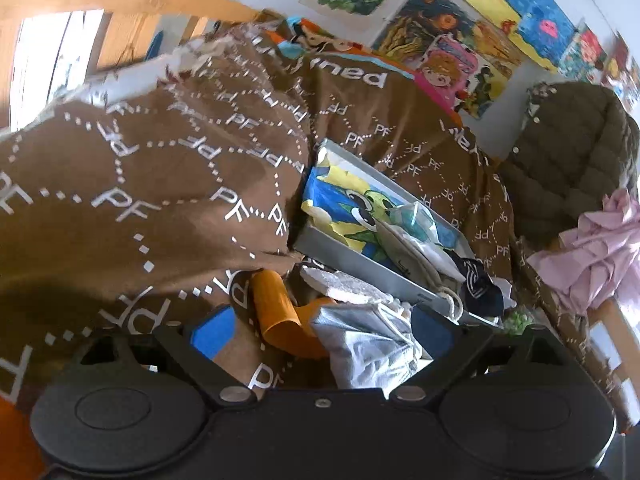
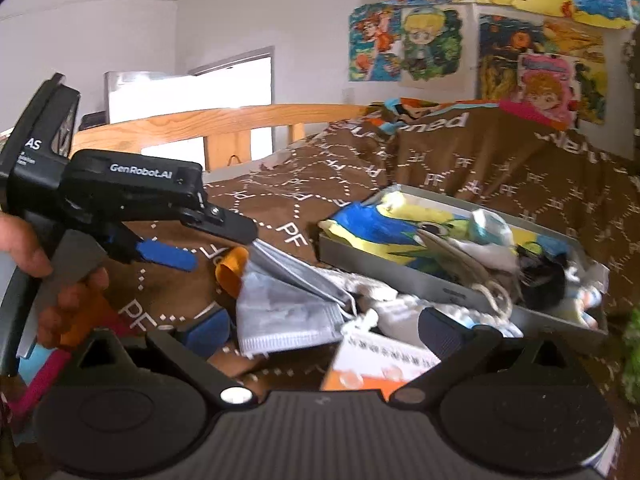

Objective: Organize soft objects
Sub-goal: 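Move the right tool to the grey face mask while the left tool reaches the orange silicone piece, then grasp the grey face mask with the right tool while the left tool grasps the orange piece, then carry the mask and the orange piece into the cartoon tray with both tools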

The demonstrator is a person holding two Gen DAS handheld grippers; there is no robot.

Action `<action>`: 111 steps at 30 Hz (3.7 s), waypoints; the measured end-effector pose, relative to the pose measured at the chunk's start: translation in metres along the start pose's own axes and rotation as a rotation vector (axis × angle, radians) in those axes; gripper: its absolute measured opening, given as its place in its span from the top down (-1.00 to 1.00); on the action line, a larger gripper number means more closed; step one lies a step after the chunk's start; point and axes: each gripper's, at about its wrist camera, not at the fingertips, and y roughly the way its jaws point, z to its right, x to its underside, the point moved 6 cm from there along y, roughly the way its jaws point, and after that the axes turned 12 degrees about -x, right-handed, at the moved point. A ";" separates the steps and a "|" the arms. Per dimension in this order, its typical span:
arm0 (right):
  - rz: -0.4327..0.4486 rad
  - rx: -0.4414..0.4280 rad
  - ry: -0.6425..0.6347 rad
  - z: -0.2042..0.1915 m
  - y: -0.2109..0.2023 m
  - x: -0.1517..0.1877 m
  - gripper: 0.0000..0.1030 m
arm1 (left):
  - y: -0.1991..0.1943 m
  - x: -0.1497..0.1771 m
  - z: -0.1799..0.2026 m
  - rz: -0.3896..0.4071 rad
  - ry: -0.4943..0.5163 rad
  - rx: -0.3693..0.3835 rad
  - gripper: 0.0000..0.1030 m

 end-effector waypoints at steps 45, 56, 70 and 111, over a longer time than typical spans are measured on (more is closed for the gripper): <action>-0.162 0.043 0.001 0.022 0.061 0.002 0.59 | 0.033 0.002 -0.024 -0.140 -0.152 0.033 0.06; -0.153 0.038 0.032 0.026 0.058 0.000 0.66 | 0.042 0.003 -0.023 -0.134 -0.100 0.015 0.28; -0.050 0.079 0.003 0.026 0.043 -0.014 0.78 | 0.025 0.001 -0.007 -0.002 0.040 -0.028 0.67; 0.220 0.275 0.376 0.205 0.005 -0.042 0.78 | 0.115 -0.065 0.145 0.230 0.101 0.072 0.67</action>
